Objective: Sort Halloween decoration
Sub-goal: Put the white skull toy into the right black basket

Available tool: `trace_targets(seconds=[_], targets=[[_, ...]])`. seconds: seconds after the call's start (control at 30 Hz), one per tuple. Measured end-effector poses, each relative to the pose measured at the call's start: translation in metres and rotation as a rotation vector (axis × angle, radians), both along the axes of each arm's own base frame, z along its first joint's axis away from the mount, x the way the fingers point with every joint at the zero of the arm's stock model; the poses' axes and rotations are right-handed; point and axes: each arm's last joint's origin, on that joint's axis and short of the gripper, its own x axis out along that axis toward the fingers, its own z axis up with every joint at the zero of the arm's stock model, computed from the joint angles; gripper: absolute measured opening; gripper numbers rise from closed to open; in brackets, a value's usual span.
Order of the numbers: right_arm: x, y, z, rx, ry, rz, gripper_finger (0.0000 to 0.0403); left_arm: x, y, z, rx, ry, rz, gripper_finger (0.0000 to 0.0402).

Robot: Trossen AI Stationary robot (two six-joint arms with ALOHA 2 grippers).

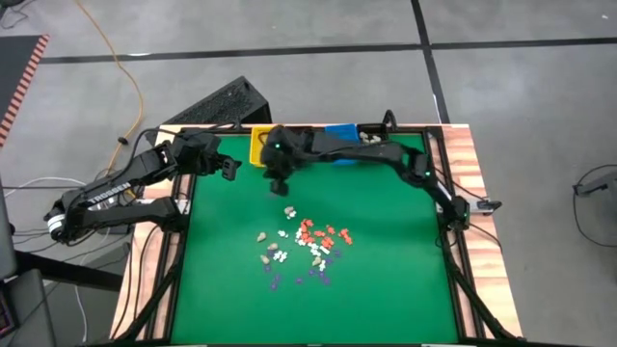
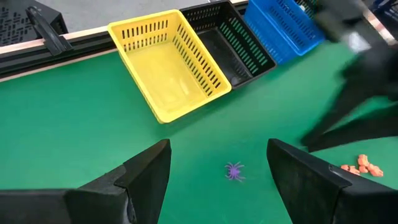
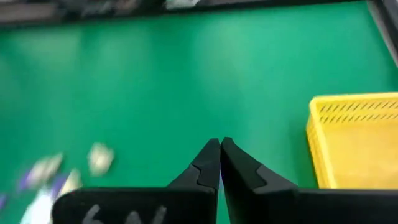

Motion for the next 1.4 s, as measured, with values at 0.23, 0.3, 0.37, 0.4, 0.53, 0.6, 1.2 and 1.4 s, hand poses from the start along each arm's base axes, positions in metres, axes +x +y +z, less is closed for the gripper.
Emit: trace_targets(seconds=[0.23,0.3,0.37,0.4,0.53,0.6,1.2,1.4], targets=[[-0.043,-0.002,0.011,0.100,0.225,0.206,0.0028,0.000,0.000,0.000,-0.008,-0.006,0.000,0.0256],[-0.056,-0.003,0.024,0.100,0.242,0.214,0.0021,0.000,0.000,0.000,-0.008,-0.006,0.000,0.0256],[-0.070,-0.004,0.036,0.103,0.246,0.215,0.0018,0.000,0.000,0.000,-0.008,-0.005,0.000,0.0256],[-0.079,-0.003,0.043,0.102,0.244,0.206,0.0018,0.000,0.000,0.000,-0.008,-0.005,0.000,0.0256],[-0.124,0.000,0.083,0.069,0.211,0.146,0.0030,0.000,0.000,0.000,-0.007,-0.007,0.000,0.0256],[-0.150,0.004,0.096,0.040,0.194,0.109,0.0035,0.000,0.000,0.001,-0.003,-0.013,0.001,0.0256],[-0.164,0.054,-0.034,0.003,-0.290,0.025,0.0052,0.002,0.001,0.002,-0.001,-0.041,0.009,0.0256],[-0.120,0.059,-0.069,-0.006,-0.364,0.064,0.0107,0.002,0.001,0.002,-0.001,-0.039,0.010,0.0256]])
